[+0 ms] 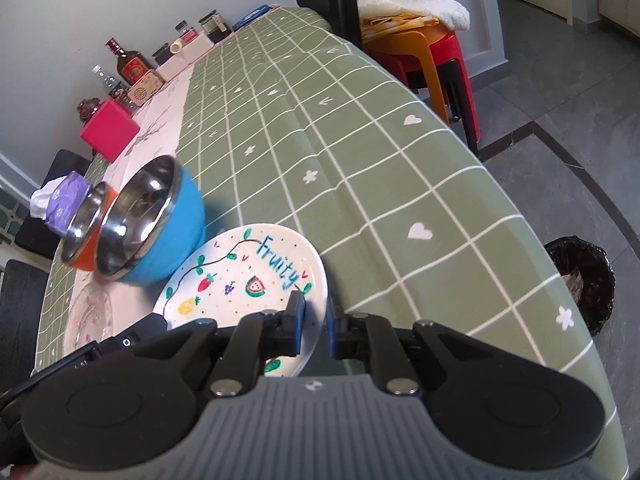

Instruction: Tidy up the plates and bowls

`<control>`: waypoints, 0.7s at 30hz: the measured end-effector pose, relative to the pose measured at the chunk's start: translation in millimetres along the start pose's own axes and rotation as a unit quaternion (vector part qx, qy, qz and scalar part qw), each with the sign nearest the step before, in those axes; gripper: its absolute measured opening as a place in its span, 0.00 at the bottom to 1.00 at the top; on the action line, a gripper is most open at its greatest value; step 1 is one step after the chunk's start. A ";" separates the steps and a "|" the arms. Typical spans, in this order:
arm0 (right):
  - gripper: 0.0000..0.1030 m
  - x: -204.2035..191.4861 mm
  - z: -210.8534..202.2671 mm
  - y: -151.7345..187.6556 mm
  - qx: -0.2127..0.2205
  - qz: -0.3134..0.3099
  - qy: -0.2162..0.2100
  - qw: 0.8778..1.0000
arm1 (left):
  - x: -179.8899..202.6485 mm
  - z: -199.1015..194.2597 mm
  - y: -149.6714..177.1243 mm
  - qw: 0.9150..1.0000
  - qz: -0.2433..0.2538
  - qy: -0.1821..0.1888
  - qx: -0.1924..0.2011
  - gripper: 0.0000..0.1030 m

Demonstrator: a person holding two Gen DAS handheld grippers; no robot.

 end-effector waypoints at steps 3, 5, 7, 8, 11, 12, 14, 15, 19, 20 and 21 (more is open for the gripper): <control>0.10 -8.9 -9.5 9.3 -0.001 -0.012 -0.006 1.000 | -3.0 -17.6 4.2 1.000 0.002 -0.002 0.012 0.11; 0.10 -15.9 -16.1 17.2 -0.002 -0.023 -0.010 1.000 | -5.7 -29.4 6.8 1.000 -0.003 -0.005 0.018 0.11; 0.10 -22.1 -22.2 24.6 -0.003 -0.028 -0.017 0.999 | -9.9 -42.3 9.8 1.000 -0.006 -0.009 0.024 0.11; 0.10 -25.8 -26.1 29.0 -0.004 -0.031 -0.023 0.999 | -12.0 -48.4 10.8 1.000 -0.008 -0.011 0.027 0.11; 0.10 -39.0 -39.2 42.2 -0.001 -0.046 -0.041 0.998 | -20.3 -70.8 15.3 0.999 -0.010 -0.019 0.037 0.11; 0.10 -43.4 -43.7 46.3 0.001 -0.051 -0.048 0.998 | -23.0 -78.8 16.6 0.999 -0.007 -0.021 0.040 0.11; 0.10 -52.2 -54.3 56.1 0.005 -0.063 -0.065 0.996 | -28.6 -94.6 19.6 0.999 -0.003 -0.025 0.045 0.11; 0.10 -55.5 -59.2 61.8 0.005 -0.066 -0.074 0.995 | -31.6 -102.8 21.2 0.999 -0.002 -0.026 0.048 0.11; 0.10 -72.8 -73.1 85.5 0.003 -0.081 -0.105 0.991 | -43.5 -134.7 29.0 0.998 0.002 -0.035 0.058 0.11; 0.10 -76.5 -75.9 92.1 0.003 -0.085 -0.112 0.990 | -47.6 -142.7 32.1 0.997 0.000 -0.039 0.060 0.11; 0.10 -79.7 -78.4 98.6 0.002 -0.089 -0.118 0.989 | -51.0 -150.0 35.5 0.997 0.001 -0.041 0.061 0.11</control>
Point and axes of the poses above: each gripper's, at about its wrist camera, not at the fingertips, and z roughly the way its jaws point, x to its right, y to its underside, the point moved 4 cm from there along z, roughly the way its jaws point, and after that the axes turned 4 degrees about z, right-handed, at the moved point
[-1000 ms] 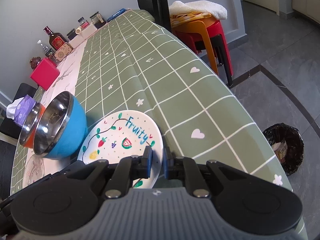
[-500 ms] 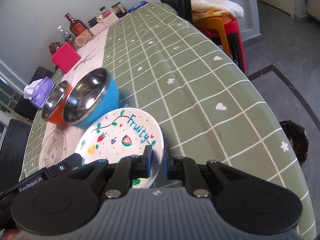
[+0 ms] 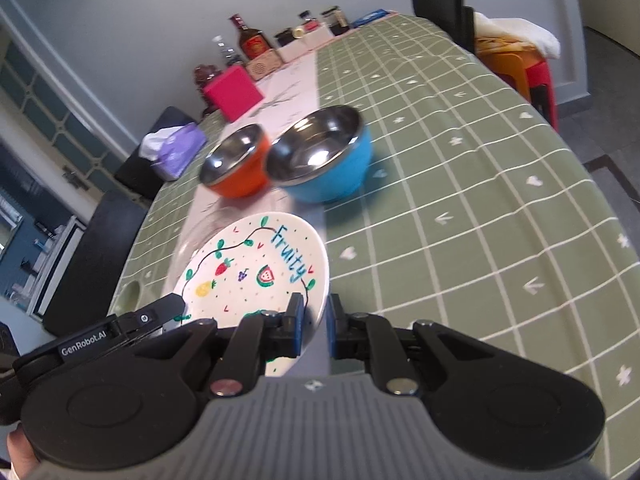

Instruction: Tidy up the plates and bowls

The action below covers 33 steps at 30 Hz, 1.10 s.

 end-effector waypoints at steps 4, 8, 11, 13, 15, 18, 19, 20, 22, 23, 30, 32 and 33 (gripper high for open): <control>0.10 -16.3 -2.2 24.2 -0.010 -0.009 -0.024 1.000 | -17.7 -25.6 11.2 1.000 0.002 -0.006 0.005 0.11; 0.10 -30.5 -1.2 47.9 -0.024 -0.026 -0.044 0.998 | -36.5 -46.8 24.5 1.000 0.003 -0.007 -0.003 0.11; 0.10 -37.8 -0.1 62.9 -0.036 -0.042 -0.052 0.997 | -46.9 -59.5 37.4 1.000 0.002 -0.010 -0.014 0.11; 0.10 -41.8 1.6 72.1 -0.043 -0.054 -0.052 0.996 | -54.2 -65.7 47.1 1.000 -0.001 -0.013 -0.023 0.11; 0.10 -45.1 3.8 80.4 -0.053 -0.066 -0.051 0.995 | -60.0 -68.8 56.4 0.999 -0.006 -0.015 -0.034 0.11; 0.10 -47.1 8.7 92.9 -0.070 -0.081 -0.046 0.993 | -68.3 -70.3 69.4 0.998 -0.013 -0.021 -0.053 0.11; 0.10 -47.1 10.6 96.3 -0.076 -0.084 -0.044 0.993 | -70.7 -70.1 73.0 0.998 -0.015 -0.023 -0.058 0.11; 0.10 -46.5 12.8 99.8 -0.083 -0.087 -0.043 0.992 | -72.4 -70.3 76.3 0.998 -0.014 -0.025 -0.062 0.11; 0.10 -46.1 15.9 105.3 -0.093 -0.092 -0.038 0.991 | -74.7 -69.5 80.5 0.997 -0.012 -0.028 -0.069 0.11; 0.10 -46.2 16.7 108.4 -0.098 -0.095 -0.036 0.990 | -75.4 -69.4 81.9 0.997 -0.012 -0.029 -0.071 0.11; 0.10 -45.6 22.3 114.8 -0.111 -0.104 -0.021 0.988 | -74.6 -66.7 88.4 0.996 -0.004 -0.038 -0.082 0.12; 0.10 -46.3 21.9 115.2 -0.110 -0.106 -0.019 0.988 | -74.5 -66.0 88.9 0.996 -0.003 -0.039 -0.084 0.12; 0.10 -46.4 21.7 115.2 -0.109 -0.108 -0.017 0.988 | -74.5 -65.3 89.2 0.995 -0.002 -0.039 -0.087 0.12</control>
Point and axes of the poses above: each gripper's, at about its wrist camera, not at the fingertips, and z roughly the way its jaws point, x to its right, y to its underside, the point moved 4 cm from there along z, roughly the way its jaws point, and after that the axes turned 4 degrees about z, right-handed, at the moved point
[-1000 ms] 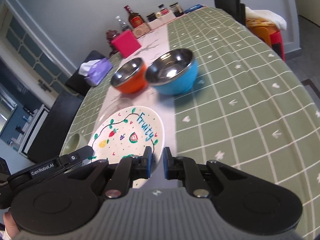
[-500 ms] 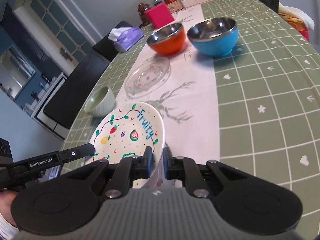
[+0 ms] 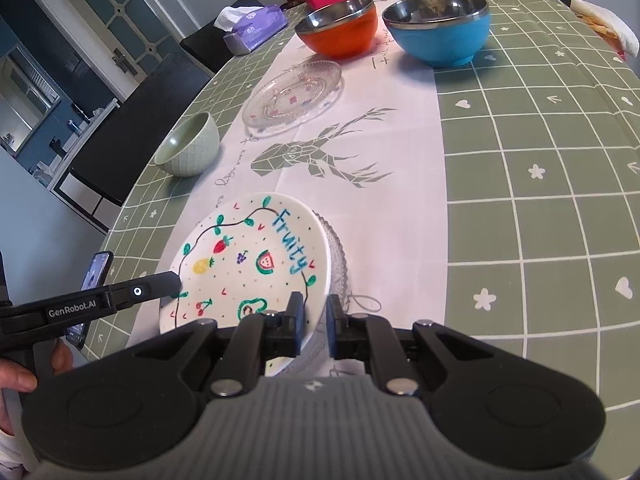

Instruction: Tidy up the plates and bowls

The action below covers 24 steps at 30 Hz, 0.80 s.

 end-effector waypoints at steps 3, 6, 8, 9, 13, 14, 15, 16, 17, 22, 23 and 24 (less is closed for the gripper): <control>0.10 0.0 -0.1 -1.1 0.002 -0.003 0.005 1.000 | 0.9 3.9 1.7 1.000 0.003 -0.003 -0.010 0.12; 0.10 -0.6 0.4 -1.6 0.003 -0.008 0.011 1.000 | 3.4 7.2 3.8 1.000 0.015 -0.013 -0.016 0.12; 0.10 -2.9 1.0 -2.0 0.004 -0.018 0.017 1.000 | 4.3 7.8 4.4 1.000 0.020 -0.017 -0.015 0.12; 0.10 -4.3 1.3 -1.8 0.005 -0.024 0.021 0.999 | 4.9 7.9 4.4 0.999 0.022 -0.019 -0.015 0.12; 0.10 -6.5 1.5 -1.6 0.008 -0.040 0.031 0.999 | 5.8 8.2 4.4 0.999 0.024 -0.021 -0.014 0.12; 0.10 -5.9 1.3 -1.7 0.008 -0.041 0.032 0.999 | 5.9 8.2 4.5 0.999 0.025 -0.021 -0.014 0.12; 0.10 -5.4 1.6 -1.6 0.008 -0.041 0.033 0.999 | 6.2 8.3 4.3 0.999 0.027 -0.022 -0.013 0.12; 0.10 -4.8 2.4 -1.4 0.006 -0.041 0.035 0.999 | 6.8 8.4 4.1 0.999 0.029 -0.023 -0.013 0.12; 0.10 -4.4 3.3 -0.9 0.005 -0.040 0.036 0.999 | 7.5 8.3 4.1 0.999 0.032 -0.025 -0.013 0.12; 0.10 -4.4 4.4 -1.8 0.005 -0.039 0.037 0.999 | 8.1 8.2 3.3 0.999 0.035 -0.027 -0.011 0.12; 0.11 -4.7 4.3 -2.0 0.005 -0.038 0.036 0.999 | 7.4 8.1 3.1 0.999 0.032 -0.026 -0.011 0.12; 0.13 -4.6 4.1 -2.1 0.005 -0.036 0.034 0.999 | 6.4 8.3 2.5 0.999 0.029 -0.023 -0.011 0.12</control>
Point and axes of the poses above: each gripper's, at about its wrist camera, not at the fingertips, and z roughly the way its jaws point, x to its right, y to its underside, the point moved 4 cm from there along z, roughly the way its jaws point, and after that the axes turned 4 degrees about z, right-handed, at the moved point
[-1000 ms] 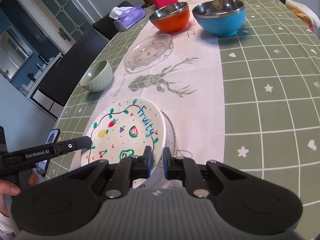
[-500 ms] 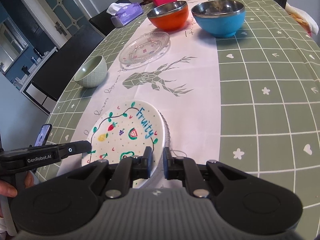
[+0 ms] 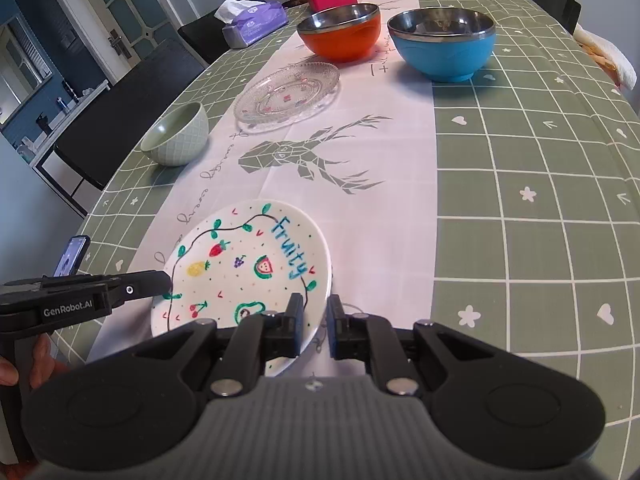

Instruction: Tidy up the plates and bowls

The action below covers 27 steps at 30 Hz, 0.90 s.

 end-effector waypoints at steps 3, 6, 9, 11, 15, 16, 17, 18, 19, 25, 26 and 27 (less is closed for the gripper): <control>0.17 -1.0 -0.5 -0.3 0.001 -0.001 -0.003 1.000 | -1.7 -0.9 -0.9 1.000 -0.006 0.005 0.004 0.12; 0.20 -2.7 -2.6 -0.4 0.006 -0.005 -0.005 1.000 | -1.2 -3.2 -2.9 1.000 -0.004 0.002 0.015 0.13; 0.28 -4.8 -4.0 -0.8 0.010 -0.008 -0.005 1.000 | 1.0 -5.0 -4.3 1.000 0.006 -0.005 0.022 0.26; 0.31 -5.3 -4.7 -1.1 0.012 -0.010 -0.003 1.000 | 2.7 -6.1 -5.0 1.000 0.011 -0.003 0.026 0.31; 0.42 -4.2 -5.2 -2.3 0.014 -0.007 0.001 1.000 | 4.1 -8.8 -6.9 0.999 0.014 -0.005 0.038 0.40; 0.44 -3.9 -5.4 -2.6 0.014 -0.006 0.002 1.000 | 4.6 -9.3 -7.6 0.999 0.014 -0.005 0.040 0.41; 0.45 -3.6 -5.5 -3.0 0.015 -0.006 0.003 1.000 | 4.8 -9.6 -8.1 0.999 0.014 -0.005 0.041 0.42; 0.48 -3.3 -5.2 -3.2 0.015 -0.005 0.004 1.000 | 4.9 -10.1 -8.3 0.999 0.014 -0.004 0.043 0.43; 0.51 -3.1 -5.3 -3.4 0.016 -0.004 0.004 1.000 | 5.2 -10.3 -8.6 0.999 0.014 -0.003 0.044 0.43; 0.67 -0.9 -7.2 -5.6 0.023 0.004 0.009 1.000 | 6.3 -12.7 -9.9 0.999 0.012 0.009 0.050 0.55; 0.68 -0.4 -7.5 -6.4 0.024 0.006 0.009 1.000 | 7.2 -13.3 -9.8 0.999 0.013 0.010 0.051 0.57; 0.69 0.1 -7.9 -7.2 0.025 0.008 0.010 1.000 | 7.7 -13.4 -10.1 0.999 0.013 0.011 0.051 0.60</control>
Point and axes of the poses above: each gripper's, at about its wrist camera, not at the fingertips, and z roughly the way its jaws point, x to its right, y to its underside, the point moved 4 cm from there along z, roughly the way its jaws point, and after that the axes turned 4 degrees about z, right-handed, at the moved point
